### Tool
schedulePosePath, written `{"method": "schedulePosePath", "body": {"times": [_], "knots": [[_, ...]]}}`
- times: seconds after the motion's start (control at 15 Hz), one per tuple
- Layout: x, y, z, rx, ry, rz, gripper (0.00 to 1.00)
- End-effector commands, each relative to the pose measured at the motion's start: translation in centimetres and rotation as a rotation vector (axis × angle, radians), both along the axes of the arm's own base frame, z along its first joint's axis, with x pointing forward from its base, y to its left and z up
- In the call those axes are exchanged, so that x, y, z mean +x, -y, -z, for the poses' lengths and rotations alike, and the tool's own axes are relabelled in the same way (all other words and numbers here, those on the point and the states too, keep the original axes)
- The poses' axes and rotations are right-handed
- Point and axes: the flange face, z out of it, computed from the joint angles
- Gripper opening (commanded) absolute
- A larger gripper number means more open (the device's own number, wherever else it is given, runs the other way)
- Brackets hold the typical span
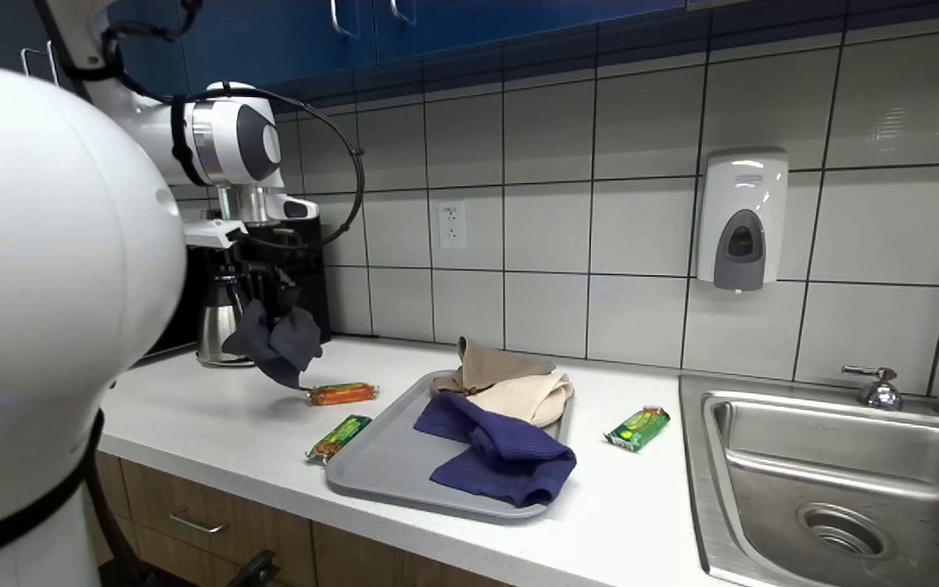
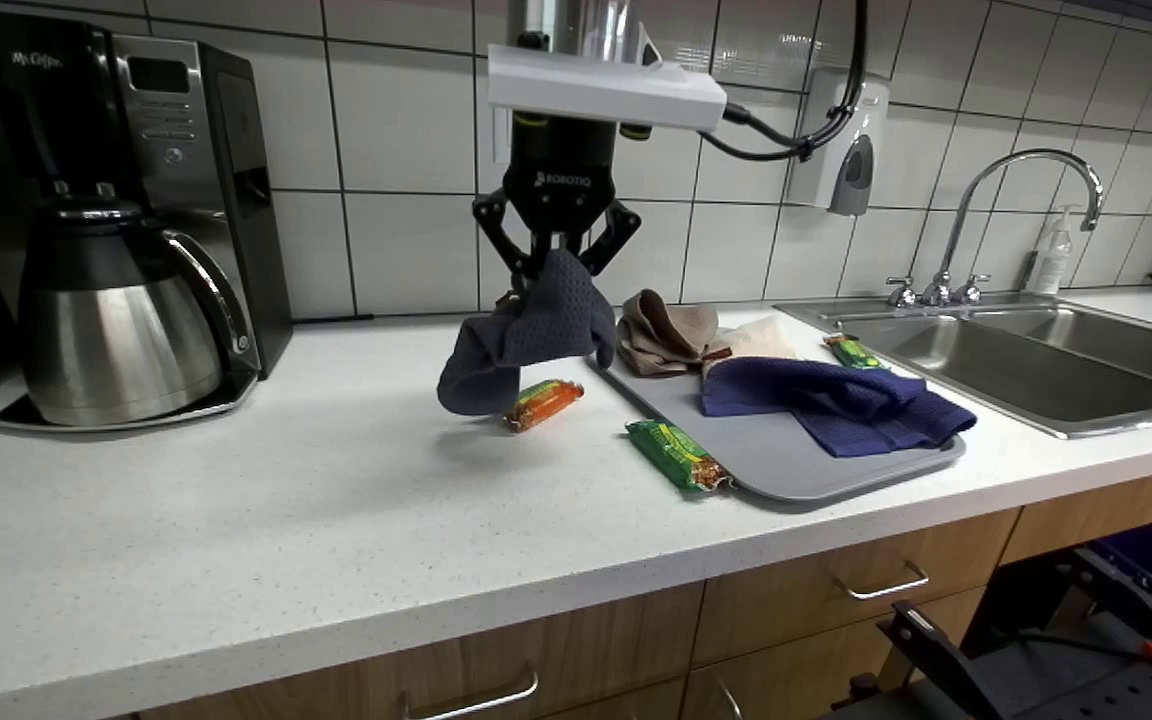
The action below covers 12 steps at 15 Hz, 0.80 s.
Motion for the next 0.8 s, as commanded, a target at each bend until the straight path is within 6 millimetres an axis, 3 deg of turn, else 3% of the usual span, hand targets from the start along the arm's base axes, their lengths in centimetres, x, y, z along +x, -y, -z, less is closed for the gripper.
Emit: {"method": "schedulePosePath", "body": {"times": [0.0,0.4,0.73], "knots": [[1.5,-2.4,1.6,-0.014,-0.025,-0.037,0.03],[1.6,-6.3,4.0,-0.026,-0.06,-0.113,0.03],[1.2,-8.4,5.9,-0.026,-0.088,-0.145,0.03]]}}
